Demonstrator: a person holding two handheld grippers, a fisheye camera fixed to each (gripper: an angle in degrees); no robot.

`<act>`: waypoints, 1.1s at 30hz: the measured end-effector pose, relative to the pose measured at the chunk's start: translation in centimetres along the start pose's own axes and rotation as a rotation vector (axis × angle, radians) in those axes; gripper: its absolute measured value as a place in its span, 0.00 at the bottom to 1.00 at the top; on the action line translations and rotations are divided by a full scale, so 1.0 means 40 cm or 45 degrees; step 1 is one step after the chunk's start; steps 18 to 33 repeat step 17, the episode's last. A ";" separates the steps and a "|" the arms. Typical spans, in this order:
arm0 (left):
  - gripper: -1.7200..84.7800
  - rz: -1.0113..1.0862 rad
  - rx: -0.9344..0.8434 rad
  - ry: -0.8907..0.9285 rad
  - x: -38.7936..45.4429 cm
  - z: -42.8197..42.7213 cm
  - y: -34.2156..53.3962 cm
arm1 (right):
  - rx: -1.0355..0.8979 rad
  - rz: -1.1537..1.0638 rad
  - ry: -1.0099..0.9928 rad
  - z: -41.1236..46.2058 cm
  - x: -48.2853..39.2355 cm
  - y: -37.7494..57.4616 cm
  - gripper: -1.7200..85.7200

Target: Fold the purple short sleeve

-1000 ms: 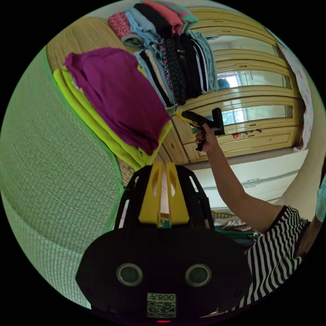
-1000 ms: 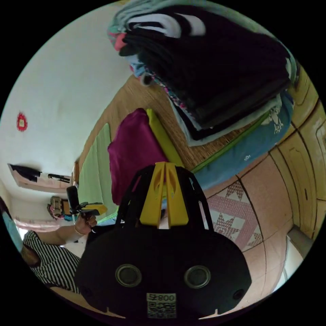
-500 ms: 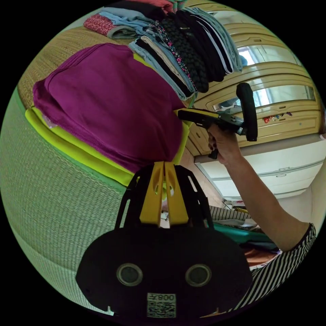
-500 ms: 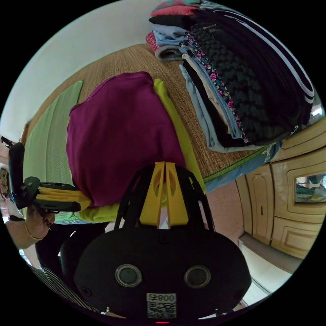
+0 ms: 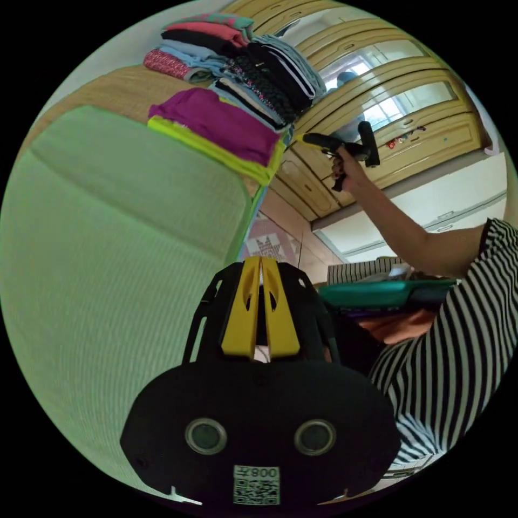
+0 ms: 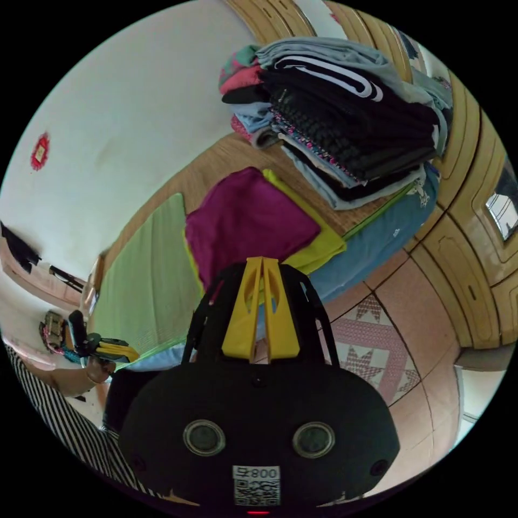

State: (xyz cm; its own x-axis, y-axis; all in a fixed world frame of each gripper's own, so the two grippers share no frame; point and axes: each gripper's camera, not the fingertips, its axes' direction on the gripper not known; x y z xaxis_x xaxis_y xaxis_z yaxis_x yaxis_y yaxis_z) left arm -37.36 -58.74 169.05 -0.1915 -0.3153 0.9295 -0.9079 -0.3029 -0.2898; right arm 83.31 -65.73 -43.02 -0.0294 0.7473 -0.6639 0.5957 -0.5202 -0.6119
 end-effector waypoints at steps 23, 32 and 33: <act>0.06 0.549 0.348 0.318 0.356 -0.218 0.433 | 0.358 -0.461 -0.295 -0.824 -1.012 0.373 0.02; 0.06 0.549 0.348 0.318 0.356 -0.218 0.433 | 0.358 -0.461 -0.295 -0.824 -1.012 0.373 0.02; 0.06 0.549 0.348 0.318 0.356 -0.218 0.433 | 0.358 -0.461 -0.295 -0.824 -1.012 0.373 0.02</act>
